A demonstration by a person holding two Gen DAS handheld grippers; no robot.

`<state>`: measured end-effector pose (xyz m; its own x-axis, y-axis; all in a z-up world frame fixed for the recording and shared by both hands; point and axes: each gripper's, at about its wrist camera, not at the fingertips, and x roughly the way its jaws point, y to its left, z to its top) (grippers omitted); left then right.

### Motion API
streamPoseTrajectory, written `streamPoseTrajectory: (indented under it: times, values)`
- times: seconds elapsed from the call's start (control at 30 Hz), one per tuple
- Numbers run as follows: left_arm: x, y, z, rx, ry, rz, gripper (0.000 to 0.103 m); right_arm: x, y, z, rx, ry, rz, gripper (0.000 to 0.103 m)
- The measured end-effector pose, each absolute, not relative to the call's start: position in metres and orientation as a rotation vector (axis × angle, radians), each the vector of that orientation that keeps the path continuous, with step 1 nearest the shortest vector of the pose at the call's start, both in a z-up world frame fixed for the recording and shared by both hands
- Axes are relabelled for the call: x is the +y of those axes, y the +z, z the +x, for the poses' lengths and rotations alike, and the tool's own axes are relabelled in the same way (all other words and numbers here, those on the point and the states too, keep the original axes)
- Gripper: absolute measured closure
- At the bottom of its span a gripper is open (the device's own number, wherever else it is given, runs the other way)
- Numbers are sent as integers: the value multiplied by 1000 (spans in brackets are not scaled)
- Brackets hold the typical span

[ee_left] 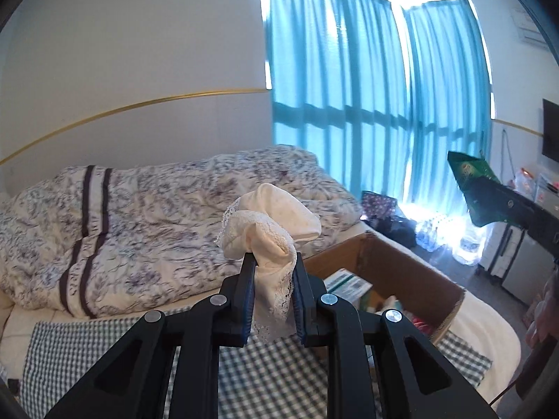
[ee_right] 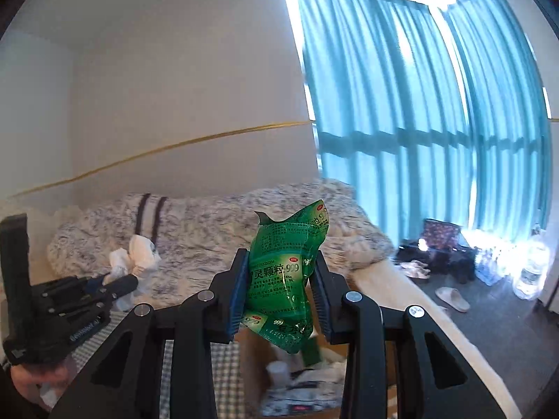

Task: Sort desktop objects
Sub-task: 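Carry the white cloth and green packet with both tools over the box, then open both tools to drop the cloth and green packet into the box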

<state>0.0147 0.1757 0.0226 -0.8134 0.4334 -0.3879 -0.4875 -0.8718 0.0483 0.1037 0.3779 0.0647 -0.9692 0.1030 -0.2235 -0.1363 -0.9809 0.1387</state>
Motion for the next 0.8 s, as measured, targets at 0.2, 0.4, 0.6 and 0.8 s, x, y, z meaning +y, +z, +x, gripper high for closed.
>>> streamPoseTrajectory:
  times: [0.2, 0.4, 0.6, 0.8]
  values:
    - [214, 9, 13, 234, 2512, -523, 84, 406, 50, 95, 243, 2919, -394, 69]
    - [251, -6, -2, 256, 2439, -565, 84, 424, 36, 85, 238, 2885, -501, 69]
    - [290, -31, -18, 271, 2345, -650, 84, 444, 8, 63, 251, 2836, -671, 69]
    - [316, -64, -34, 285, 2269, -763, 84, 460, -23, 45, 288, 2758, -843, 69]
